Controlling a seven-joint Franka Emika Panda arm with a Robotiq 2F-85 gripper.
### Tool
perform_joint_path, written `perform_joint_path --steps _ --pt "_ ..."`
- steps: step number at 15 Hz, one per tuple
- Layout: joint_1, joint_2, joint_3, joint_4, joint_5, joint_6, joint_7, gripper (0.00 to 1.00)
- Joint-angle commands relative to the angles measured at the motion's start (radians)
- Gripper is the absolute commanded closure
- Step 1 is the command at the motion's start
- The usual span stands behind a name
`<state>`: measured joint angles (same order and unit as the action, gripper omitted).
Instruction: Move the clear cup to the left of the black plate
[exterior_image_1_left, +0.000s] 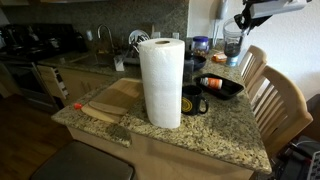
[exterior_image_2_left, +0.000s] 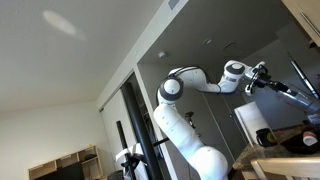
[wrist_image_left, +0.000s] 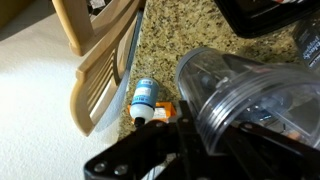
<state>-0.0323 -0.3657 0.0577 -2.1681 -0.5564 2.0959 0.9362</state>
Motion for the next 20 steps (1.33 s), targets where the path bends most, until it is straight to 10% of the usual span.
perform_joint_path --steps 1,15,20 --pt "-0.018 -0.155 0.022 -0.129 -0.002 0.042 -0.024 0.97" --pt "0.025 -0.221 0.037 -0.327 0.162 -0.093 -0.705 0.97" --pt "0.05 -0.285 0.172 -0.39 0.099 -0.112 -0.514 0.97"
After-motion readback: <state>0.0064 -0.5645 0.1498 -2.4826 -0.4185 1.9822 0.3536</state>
